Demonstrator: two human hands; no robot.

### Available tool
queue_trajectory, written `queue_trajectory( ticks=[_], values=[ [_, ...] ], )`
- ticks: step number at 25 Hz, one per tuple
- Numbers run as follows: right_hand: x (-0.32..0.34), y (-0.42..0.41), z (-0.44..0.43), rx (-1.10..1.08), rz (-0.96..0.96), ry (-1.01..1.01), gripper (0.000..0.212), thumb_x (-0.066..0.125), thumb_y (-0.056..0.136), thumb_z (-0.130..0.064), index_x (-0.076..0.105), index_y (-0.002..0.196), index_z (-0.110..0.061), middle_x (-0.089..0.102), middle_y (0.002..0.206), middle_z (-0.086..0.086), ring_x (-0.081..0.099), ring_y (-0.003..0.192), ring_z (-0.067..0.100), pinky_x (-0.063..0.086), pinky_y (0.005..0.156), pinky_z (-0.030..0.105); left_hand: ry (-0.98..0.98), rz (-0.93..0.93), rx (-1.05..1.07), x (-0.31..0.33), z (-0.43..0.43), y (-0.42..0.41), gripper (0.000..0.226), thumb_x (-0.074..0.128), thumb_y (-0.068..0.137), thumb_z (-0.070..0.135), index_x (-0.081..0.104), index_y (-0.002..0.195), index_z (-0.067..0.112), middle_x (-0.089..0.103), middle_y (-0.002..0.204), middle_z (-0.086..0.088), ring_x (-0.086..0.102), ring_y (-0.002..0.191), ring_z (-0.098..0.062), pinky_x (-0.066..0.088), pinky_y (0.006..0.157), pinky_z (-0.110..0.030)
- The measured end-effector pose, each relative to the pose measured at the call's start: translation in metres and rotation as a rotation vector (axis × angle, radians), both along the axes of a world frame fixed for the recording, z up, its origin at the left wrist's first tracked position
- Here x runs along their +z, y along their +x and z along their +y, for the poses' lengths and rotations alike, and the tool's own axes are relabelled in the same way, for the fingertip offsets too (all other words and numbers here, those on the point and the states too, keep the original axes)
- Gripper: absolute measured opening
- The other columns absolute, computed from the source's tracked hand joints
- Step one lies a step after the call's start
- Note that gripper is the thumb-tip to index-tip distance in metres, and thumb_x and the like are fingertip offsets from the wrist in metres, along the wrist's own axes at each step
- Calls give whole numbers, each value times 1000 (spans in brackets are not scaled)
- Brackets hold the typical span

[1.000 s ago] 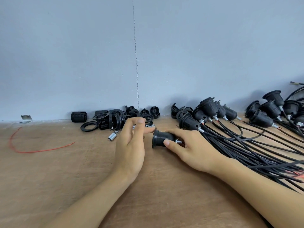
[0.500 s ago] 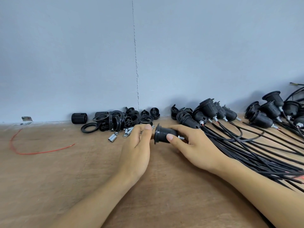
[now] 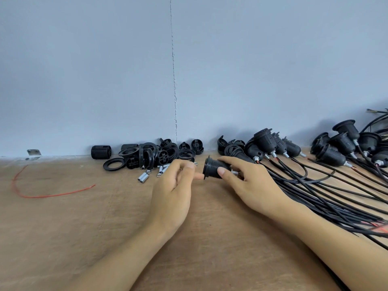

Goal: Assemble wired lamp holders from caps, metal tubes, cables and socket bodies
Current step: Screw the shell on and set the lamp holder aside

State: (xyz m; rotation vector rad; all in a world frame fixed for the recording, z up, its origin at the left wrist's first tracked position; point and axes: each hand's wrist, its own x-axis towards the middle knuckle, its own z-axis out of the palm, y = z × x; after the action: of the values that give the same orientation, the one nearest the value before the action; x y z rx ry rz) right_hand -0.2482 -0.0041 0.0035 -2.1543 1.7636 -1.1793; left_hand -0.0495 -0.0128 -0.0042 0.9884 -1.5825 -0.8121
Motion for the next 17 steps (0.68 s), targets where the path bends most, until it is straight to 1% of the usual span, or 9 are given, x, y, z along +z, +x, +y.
queue_trajectory(
  ticks=[2, 3, 5, 6, 7, 8, 10, 13, 17],
  values=[
    [0, -2, -2, -32, 7, 35, 30, 60, 95, -44, 65, 125, -37, 67, 101, -25, 56, 90, -13, 35, 76, -1, -3, -62, -10, -1, -1, 0, 18, 52, 105, 32, 65, 94, 33, 76, 86, 22, 63, 79, 5, 38, 68, -4],
    [0, -2, -2, -32, 26, 61, 33, 61, 94, -45, 64, 126, -36, 68, 108, -22, 56, 94, -11, 35, 78, 0, -6, -85, -20, -2, -1, -1, 17, 53, 104, 30, 66, 94, 32, 75, 85, 21, 64, 77, 6, 39, 67, -4],
    [-1, -2, -2, -26, 50, 68, 36, 63, 94, -42, 63, 129, -35, 68, 117, -17, 57, 101, -4, 38, 82, 8, -3, -125, -43, -2, 1, -1, 17, 54, 103, 29, 68, 93, 31, 75, 84, 20, 65, 80, 7, 39, 68, -4],
    [-1, -1, -2, -34, 44, 44, 36, 63, 94, -40, 62, 130, -35, 67, 118, -15, 57, 99, -5, 38, 82, 10, 0, -149, -53, -2, 1, -2, 18, 55, 102, 28, 68, 91, 32, 75, 83, 19, 66, 83, 7, 39, 70, -4],
    [-1, -1, -2, -50, 25, 7, 37, 64, 94, -38, 60, 131, -35, 66, 117, -14, 56, 94, -6, 37, 81, 8, 3, -172, -59, -2, 2, -2, 19, 55, 102, 28, 69, 90, 32, 75, 83, 19, 66, 85, 6, 39, 70, -4],
    [0, -2, -3, -72, 2, -43, 39, 64, 94, -36, 59, 132, -35, 63, 115, -14, 53, 89, -9, 34, 79, 4, 8, -191, -61, -2, 2, -2, 19, 55, 102, 29, 68, 89, 32, 75, 82, 19, 66, 84, 6, 39, 69, -4],
    [2, -5, -4, -123, -21, -150, 41, 64, 94, -34, 56, 135, -33, 56, 112, -14, 50, 83, -8, 33, 76, 4, 18, -221, -63, -1, 3, -3, 20, 55, 102, 30, 68, 87, 31, 75, 82, 20, 63, 76, 8, 37, 64, -5],
    [6, -18, -7, -198, -44, -261, 42, 62, 96, -31, 52, 137, -29, 49, 115, -14, 48, 84, 0, 34, 78, 12, -1, -257, -70, 0, 5, -3, 21, 54, 103, 30, 67, 86, 31, 74, 82, 20, 58, 63, 7, 38, 60, -7],
    [21, -43, -12, -368, -146, -372, 43, 60, 97, -30, 51, 138, -25, 49, 121, -8, 54, 102, 16, 40, 89, 26, -10, -307, -78, 1, 7, -3, 24, 52, 103, 34, 67, 85, 30, 74, 83, 17, 57, 60, -4, 41, 60, -12]
  ],
)
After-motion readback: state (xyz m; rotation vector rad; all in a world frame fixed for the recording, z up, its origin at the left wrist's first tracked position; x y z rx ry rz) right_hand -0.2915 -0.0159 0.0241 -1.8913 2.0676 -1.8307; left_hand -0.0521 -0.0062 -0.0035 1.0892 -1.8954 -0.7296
